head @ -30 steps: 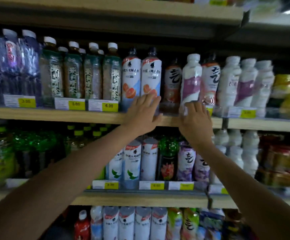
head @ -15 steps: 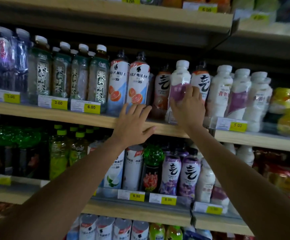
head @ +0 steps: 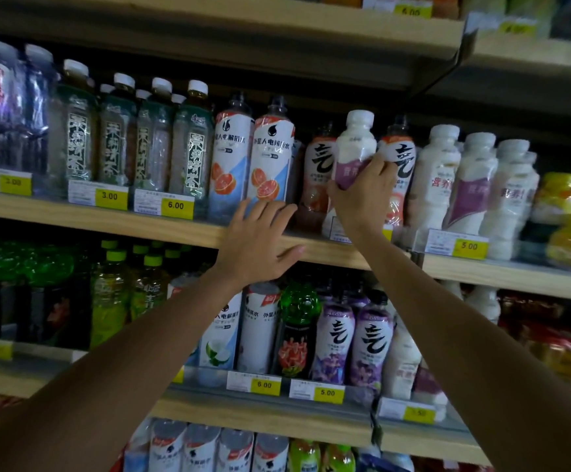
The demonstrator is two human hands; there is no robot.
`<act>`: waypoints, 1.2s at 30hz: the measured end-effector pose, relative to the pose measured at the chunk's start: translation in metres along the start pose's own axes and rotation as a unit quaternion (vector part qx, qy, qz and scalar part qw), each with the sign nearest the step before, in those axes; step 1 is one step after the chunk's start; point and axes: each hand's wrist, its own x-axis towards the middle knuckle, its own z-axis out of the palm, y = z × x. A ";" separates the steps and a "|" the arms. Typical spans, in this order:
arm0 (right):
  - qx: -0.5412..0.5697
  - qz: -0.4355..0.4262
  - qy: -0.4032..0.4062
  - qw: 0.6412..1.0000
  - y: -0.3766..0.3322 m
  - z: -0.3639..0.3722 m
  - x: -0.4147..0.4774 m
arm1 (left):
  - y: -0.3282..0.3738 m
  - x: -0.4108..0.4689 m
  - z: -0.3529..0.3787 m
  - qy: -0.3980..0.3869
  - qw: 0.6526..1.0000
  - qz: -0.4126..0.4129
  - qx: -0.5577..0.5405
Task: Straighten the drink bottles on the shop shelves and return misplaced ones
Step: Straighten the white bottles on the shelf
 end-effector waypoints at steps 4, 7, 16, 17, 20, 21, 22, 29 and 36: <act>0.043 0.026 -0.012 0.999 -0.005 -0.007 0.001 | 0.000 0.000 0.002 0.019 1.000 -0.003 -0.012; 0.061 0.036 -0.005 0.997 -0.011 -0.013 -0.002 | -0.001 0.000 0.001 0.011 1.000 -0.006 -0.023; 0.116 0.040 0.068 0.990 -0.031 -0.053 -0.016 | -0.003 0.004 -0.012 -0.056 0.997 -0.004 -0.054; 0.126 0.047 0.082 0.987 -0.032 -0.061 -0.017 | -0.003 0.005 -0.014 -0.076 0.996 -0.003 -0.053; 0.130 0.056 0.100 0.985 -0.026 -0.088 -0.022 | 0.003 0.009 -0.023 -0.123 0.991 -0.016 -0.055; 0.126 0.058 0.095 0.986 -0.022 -0.096 -0.026 | 0.006 0.011 -0.026 -0.136 0.989 -0.025 -0.054; 0.122 0.062 0.088 0.987 -0.016 -0.105 -0.029 | 0.011 0.012 -0.029 -0.146 0.987 -0.033 -0.050; 0.089 0.109 0.086 0.986 0.044 -0.167 -0.039 | 0.086 0.045 -0.041 -0.093 0.992 0.065 -0.053; 0.062 0.083 0.088 0.991 0.131 -0.239 -0.008 | 0.207 0.102 -0.019 -0.103 0.987 0.120 -0.036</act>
